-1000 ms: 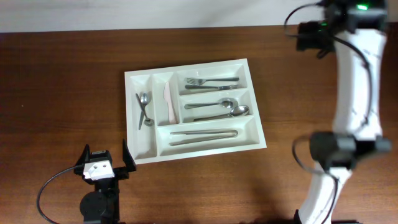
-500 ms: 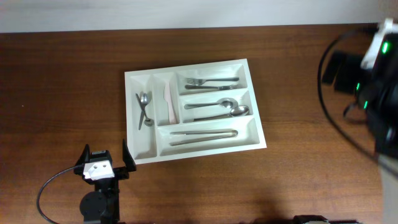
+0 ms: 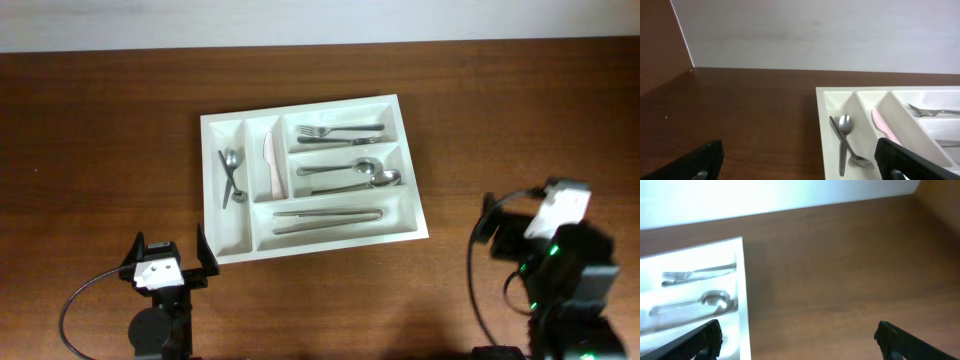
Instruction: Pack container
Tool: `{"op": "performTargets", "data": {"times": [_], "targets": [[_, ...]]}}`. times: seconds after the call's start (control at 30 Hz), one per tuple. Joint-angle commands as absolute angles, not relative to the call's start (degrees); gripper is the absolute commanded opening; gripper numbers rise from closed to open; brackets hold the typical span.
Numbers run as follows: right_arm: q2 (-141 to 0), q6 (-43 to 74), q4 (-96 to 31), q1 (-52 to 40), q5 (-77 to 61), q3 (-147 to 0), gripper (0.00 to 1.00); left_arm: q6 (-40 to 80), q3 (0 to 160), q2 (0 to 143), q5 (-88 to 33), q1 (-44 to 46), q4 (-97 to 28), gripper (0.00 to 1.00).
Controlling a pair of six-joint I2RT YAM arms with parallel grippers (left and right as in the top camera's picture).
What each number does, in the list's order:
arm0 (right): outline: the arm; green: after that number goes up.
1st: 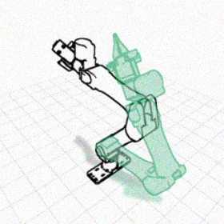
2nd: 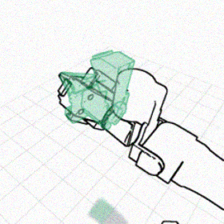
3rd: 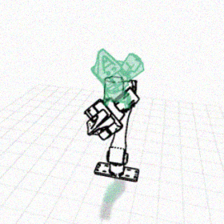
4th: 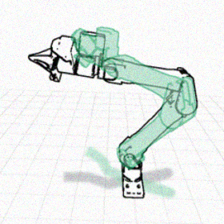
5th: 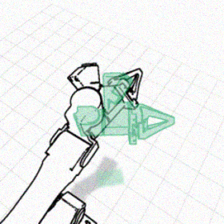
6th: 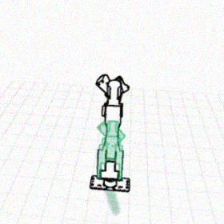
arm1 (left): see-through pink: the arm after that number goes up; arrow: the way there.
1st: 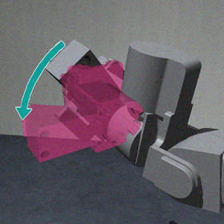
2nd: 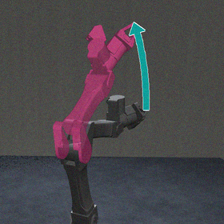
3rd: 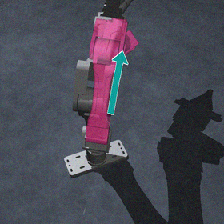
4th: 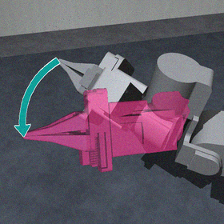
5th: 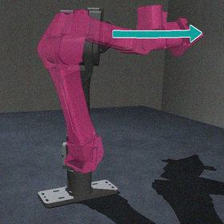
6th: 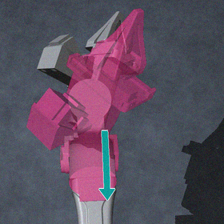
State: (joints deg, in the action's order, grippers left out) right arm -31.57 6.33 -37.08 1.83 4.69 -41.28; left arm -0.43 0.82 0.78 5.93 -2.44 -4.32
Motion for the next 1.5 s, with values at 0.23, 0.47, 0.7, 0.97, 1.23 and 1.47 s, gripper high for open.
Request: {"op": "performTargets", "data": {"times": [0.23, 0.47, 0.7, 0.97, 1.23, 1.47], "targets": [[-12.5, 6.9, -30.6, 1.5, 1.9, -23.7, 0.99, -1.1, 0.5, 0.3, 5.3, -2.8, -4.3, 0.99], [-4.7, 6.9, -30.7, 1.5, 1.9, -17.9, 0.99, -1.1, 0.5, 0.3, 5.3, -2.8, -4.3, 0.99], [-0.2, 6.9, -31.6, 1.5, 1.9, -14.2, 0.99, -1.1, 0.5, 0.3, 5.3, -2.8, -4.3, 0.99], [-0.2, 6.9, -36.2, 1.5, 1.6, -11.2, 0.99, -1.1, 0.5, 0.3, 5.3, -2.8, -4.3, 0.99], [-0.2, 6.3, -37.5, 1.5, 0.6, -9.0, 0.99, -1.1, 0.5, 0.3, 5.3, -2.8, -4.3, 0.99], [-0.2, 6.3, -37.9, 1.5, 0.6, -9.0, 0.99, -1.1, 0.5, 0.3, 5.3, -2.8, -4.3, 0.99]]}}
